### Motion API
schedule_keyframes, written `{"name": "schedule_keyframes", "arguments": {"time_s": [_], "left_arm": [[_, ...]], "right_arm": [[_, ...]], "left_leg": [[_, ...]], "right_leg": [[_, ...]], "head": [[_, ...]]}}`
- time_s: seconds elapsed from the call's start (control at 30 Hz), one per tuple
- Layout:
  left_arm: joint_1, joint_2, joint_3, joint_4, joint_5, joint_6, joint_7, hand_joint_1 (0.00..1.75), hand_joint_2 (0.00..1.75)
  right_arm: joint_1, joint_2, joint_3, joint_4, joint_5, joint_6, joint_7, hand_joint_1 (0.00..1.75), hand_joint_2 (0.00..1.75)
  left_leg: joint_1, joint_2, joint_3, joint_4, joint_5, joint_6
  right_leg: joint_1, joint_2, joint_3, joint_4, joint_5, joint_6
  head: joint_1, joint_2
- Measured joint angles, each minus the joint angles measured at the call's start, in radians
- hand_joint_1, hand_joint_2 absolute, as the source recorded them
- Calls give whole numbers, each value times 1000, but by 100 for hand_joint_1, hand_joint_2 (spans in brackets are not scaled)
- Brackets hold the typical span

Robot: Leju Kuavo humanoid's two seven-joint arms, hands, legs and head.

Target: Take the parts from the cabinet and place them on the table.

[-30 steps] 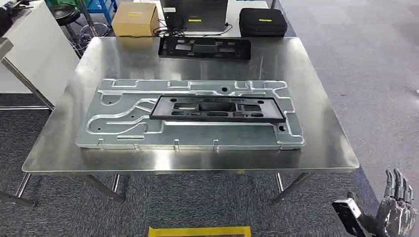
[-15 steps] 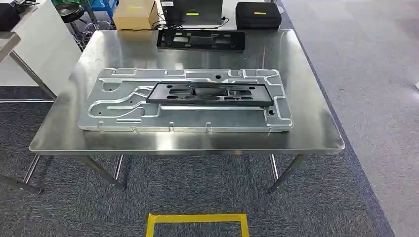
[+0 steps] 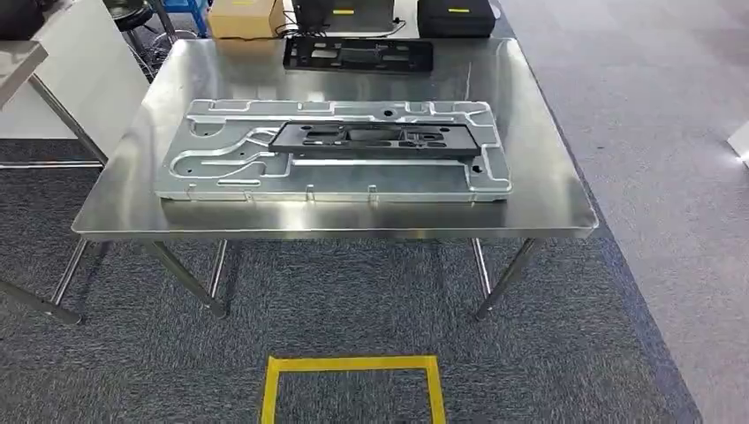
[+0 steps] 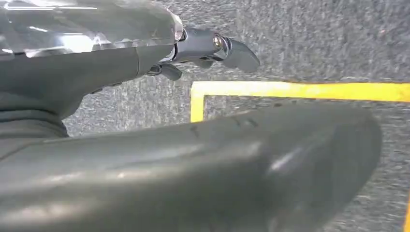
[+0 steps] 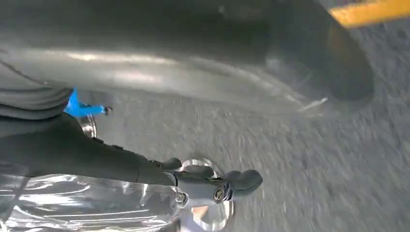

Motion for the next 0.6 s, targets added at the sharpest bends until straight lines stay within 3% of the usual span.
{"name": "schedule_keyframes", "arguments": {"time_s": [0.07, 0.13, 0.17, 0.2, 0.23, 0.27, 0.3, 0.33, 0.37, 0.4, 0.43, 0.47, 0.5, 0.53, 0.6], "left_arm": [[-1, 0, 2, 0, -9, -2, 0, 0, 0], [4, 0, 2, 0, -21, -6, 1, 0, 0], [4, 0, 2, 0, -24, -8, 1, 0, 0], [6, -1, 2, 0, -31, -11, 4, 0, 0], [7, -2, 2, 0, -31, -13, 4, 0, 0], [6, -2, 2, 0, -32, -13, 4, 0, 0], [5, -2, 2, 0, -32, -14, 5, 0, 0], [5, -2, 2, 0, -34, -18, 7, 0, 0], [6, -2, 2, 0, -39, -22, 11, 0, 0], [6, -2, 2, 0, -43, -27, 17, 0, 0], [4, -2, 2, 0, -48, -35, 23, 0, 0], [1, -1, 2, 0, -51, -38, 27, 0, 0], [-4, 0, 2, 0, -56, -43, 34, 0, 0], [-6, 0, 2, 0, -61, -46, 37, 0, 0], [-5, 0, 1, 0, -66, -53, 42, 0, 0]], "right_arm": [[-2, 4, 0, 18, 16, 52, 47, 0, 0], [-3, 12, -1, 33, 2, 101, 91, 0, 0], [-8, 19, -4, 38, -9, 117, 101, 0, 0], [-11, 23, -11, 41, -16, 125, 110, 0, 0], [-12, 31, -15, 45, -20, 127, 112, 0, 0], [-13, 35, -18, 48, -24, 128, 117, 0, 0], [-13, 41, -21, 52, -33, 131, 118, 0, 0], [-15, 45, -27, 55, -49, 139, 119, 0, 0], [-17, 51, -37, 57, -66, 151, 119, 0, 0], [-18, 55, -50, 59, -84, 165, 120, 0, 0], [-21, 66, -63, 64, -97, 181, 120, 0, 0], [-27, 70, -71, 66, -101, 191, 120, 0, 0], [-28, 83, -76, 72, -102, 206, 124, 0, 0], [-28, 85, -80, 73, -100, 211, 128, 0, 0], [-33, 93, -88, 79, -94, 223, 137, 0, 0]], "left_leg": [[0, 0, -1, -3, 17, -14], [5, -3, -7, -2, 25, -28], [8, -5, -21, 21, -19, -30], [9, -5, -40, 77, -91, -33], [8, -5, -59, 155, -160, -36], [8, -5, -76, 236, -209, -38], [8, -5, -83, 296, -227, -38], [8, -5, -73, 325, -211, -36], [8, -5, -44, 312, -175, -32], [7, -6, 7, 256, -134, -27], [5, -6, 77, 166, -110, -18], [1, -7, 155, 64, -121, -8], [-5, -6, 220, -40, -161, 1], [-6, -6, 223, -56, -165, 3], [-13, -6, 213, -54, -155, 17]], "right_leg": [[4, 0, -17, 15, 6, -14], [1, -7, -33, 9, 30, -36], [2, -11, -46, 11, 40, -46], [2, -11, -61, 11, 53, -54], [6, -10, -78, 11, 66, -56], [9, -11, -95, 12, 78, -58], [12, -11, -112, 14, 90, -58], [15, -11, -129, 16, 103, -58], [18, -11, -145, 18, 114, -57], [21, -11, -160, 20, 124, -56], [24, -11, -174, 23, 134, -55], [24, -11, -180, 26, 143, -53], [31, -9, -184, 29, 150, -47], [28, -12, -183, 28, 161, -41], [22, -14, -185, 21, 179, -29]], "head": [[-2, 0], [-1, 0], [-1, 0], [-1, 0], [-1, 0], [-1, 0], [-1, 0], [-1, 0], [-1, 0], [-1, 0], [-1, 0], [-1, 0], [-1, 0], [0, 0], [-1, 0]]}}
